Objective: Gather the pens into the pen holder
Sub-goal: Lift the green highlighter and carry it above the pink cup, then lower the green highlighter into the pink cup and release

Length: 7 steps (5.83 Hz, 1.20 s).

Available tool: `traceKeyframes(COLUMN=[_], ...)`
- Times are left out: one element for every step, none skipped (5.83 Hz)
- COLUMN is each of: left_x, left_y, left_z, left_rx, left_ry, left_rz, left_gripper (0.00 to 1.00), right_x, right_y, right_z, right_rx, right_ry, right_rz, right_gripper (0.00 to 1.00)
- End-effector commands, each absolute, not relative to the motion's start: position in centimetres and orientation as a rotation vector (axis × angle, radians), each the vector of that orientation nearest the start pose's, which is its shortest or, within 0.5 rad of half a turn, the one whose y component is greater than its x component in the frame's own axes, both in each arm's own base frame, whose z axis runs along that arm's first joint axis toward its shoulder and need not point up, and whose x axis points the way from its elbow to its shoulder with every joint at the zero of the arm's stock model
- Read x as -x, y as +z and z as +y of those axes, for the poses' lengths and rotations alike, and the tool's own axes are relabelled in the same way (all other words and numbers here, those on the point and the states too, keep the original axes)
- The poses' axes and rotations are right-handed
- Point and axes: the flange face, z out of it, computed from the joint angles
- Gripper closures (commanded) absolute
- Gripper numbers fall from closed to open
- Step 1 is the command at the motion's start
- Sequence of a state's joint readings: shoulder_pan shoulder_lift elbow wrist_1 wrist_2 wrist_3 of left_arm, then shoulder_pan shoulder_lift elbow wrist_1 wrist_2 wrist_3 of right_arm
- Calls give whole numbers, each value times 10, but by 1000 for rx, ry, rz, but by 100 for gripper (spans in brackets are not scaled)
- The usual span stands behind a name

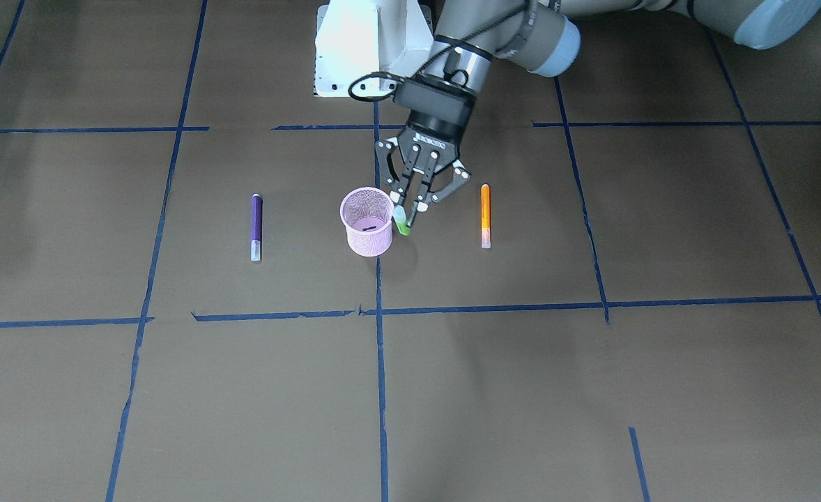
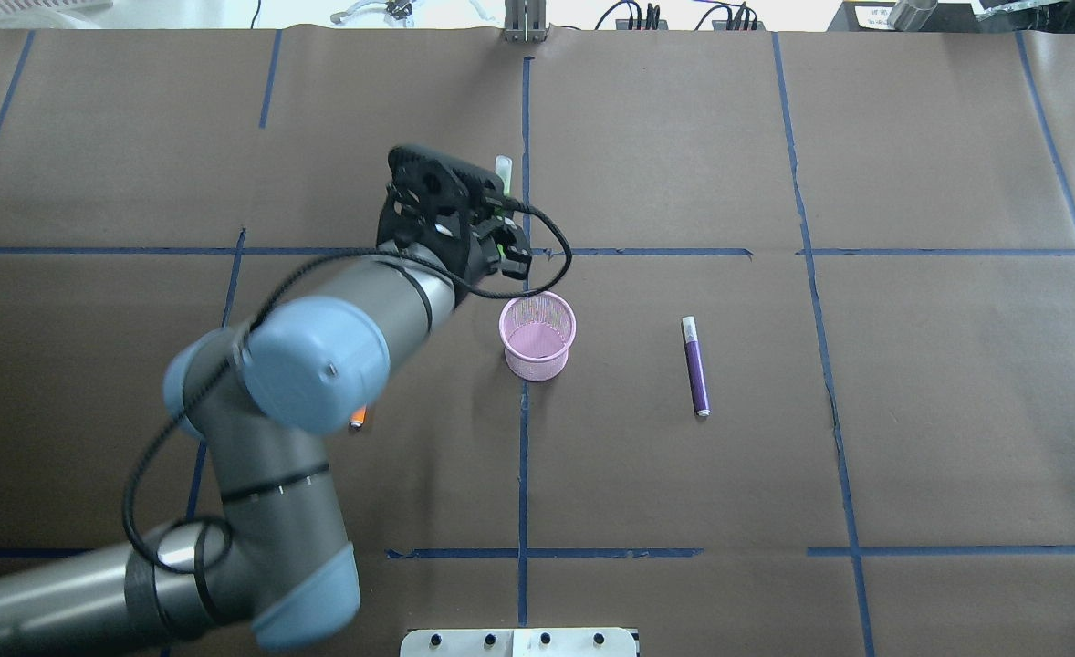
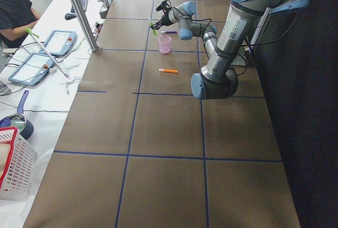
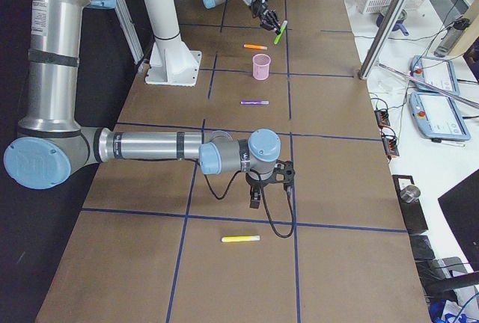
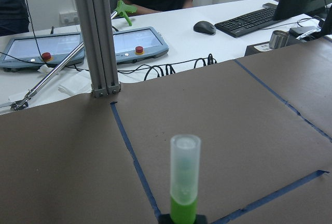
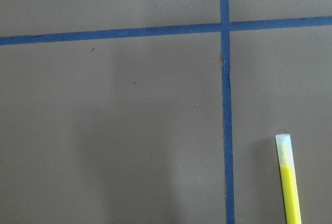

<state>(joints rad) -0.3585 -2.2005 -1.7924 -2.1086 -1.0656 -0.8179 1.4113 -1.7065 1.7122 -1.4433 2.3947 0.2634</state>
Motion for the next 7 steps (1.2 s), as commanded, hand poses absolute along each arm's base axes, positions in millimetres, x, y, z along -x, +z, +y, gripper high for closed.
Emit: traceKeyframes(left_x=[-544, -545, -556, -560, -562, -566, -575], left_y=[134, 137, 145, 146, 147, 152, 162], left_z=[-335, -334, -335, -336, -336, -337, -339], left_rx=[-1114, -1122, -1119, -1119, -1118, -1117, -1122], left_ry=[-49, -56, -36, -30, -33, -23, 9], left_rz=[951, 936, 910, 902, 908, 894, 859], left_gripper=[99, 97, 92, 83, 67, 26, 8], right_x=[11, 11, 11, 11, 11, 11, 11], right_y=[639, 639, 639, 640, 640, 640, 641], right_z=[-448, -448, -447, -447, -447, -446, -446], right_rx=[57, 57, 59, 58, 58, 60, 62], right_ry=[45, 45, 47, 46, 45, 47, 48], right_rz=[-831, -832, -832, -830, -832, -832, -831], right_gripper=[0, 0, 0, 0, 0, 0, 0])
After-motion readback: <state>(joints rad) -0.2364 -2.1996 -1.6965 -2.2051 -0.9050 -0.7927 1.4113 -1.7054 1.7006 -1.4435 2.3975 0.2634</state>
